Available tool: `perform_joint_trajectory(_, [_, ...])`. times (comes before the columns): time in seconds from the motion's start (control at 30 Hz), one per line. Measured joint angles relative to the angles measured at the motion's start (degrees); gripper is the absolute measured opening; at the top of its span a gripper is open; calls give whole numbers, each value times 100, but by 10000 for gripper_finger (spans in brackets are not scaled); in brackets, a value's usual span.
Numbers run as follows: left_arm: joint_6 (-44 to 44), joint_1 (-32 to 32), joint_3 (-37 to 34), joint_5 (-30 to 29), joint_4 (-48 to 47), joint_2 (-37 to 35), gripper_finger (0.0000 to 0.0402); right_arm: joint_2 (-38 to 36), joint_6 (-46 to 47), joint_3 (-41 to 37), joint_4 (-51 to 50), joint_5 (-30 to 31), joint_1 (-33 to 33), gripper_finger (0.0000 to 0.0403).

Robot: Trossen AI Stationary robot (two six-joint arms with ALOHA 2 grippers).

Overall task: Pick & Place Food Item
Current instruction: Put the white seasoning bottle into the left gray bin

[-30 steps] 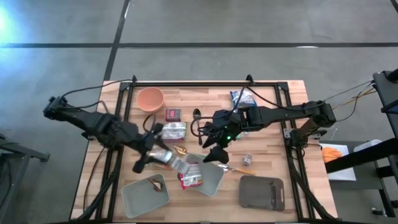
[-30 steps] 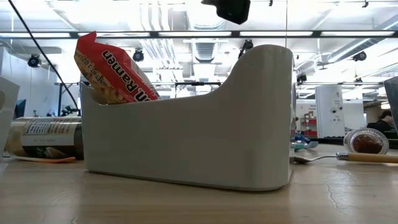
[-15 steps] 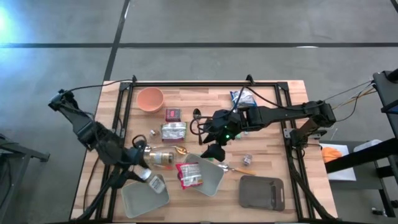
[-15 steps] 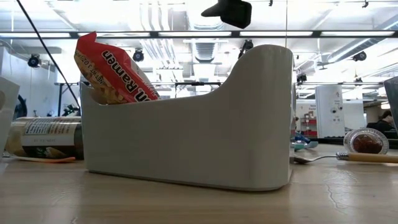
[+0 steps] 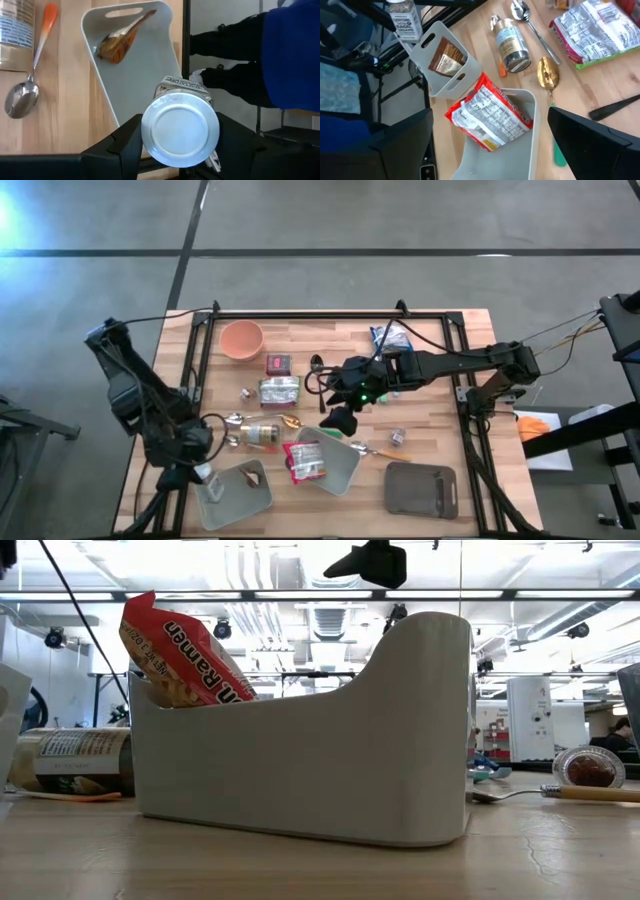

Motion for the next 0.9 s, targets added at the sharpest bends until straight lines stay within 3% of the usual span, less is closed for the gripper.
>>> perform_joint_trajectory(0.3, [-232,-202,219,-826,-264,358,195,2,-44,-27,2,128,0,389])
perform_joint_trajectory(0.63, [706,-514,2093,-1160,-1742,1932,195,7,-14,-274,-2,124,0,389])
perform_joint_trajectory(0.9, [714,-877,2215,-1085,-1755,2567,195,7,107,-352,15,117,23,389])
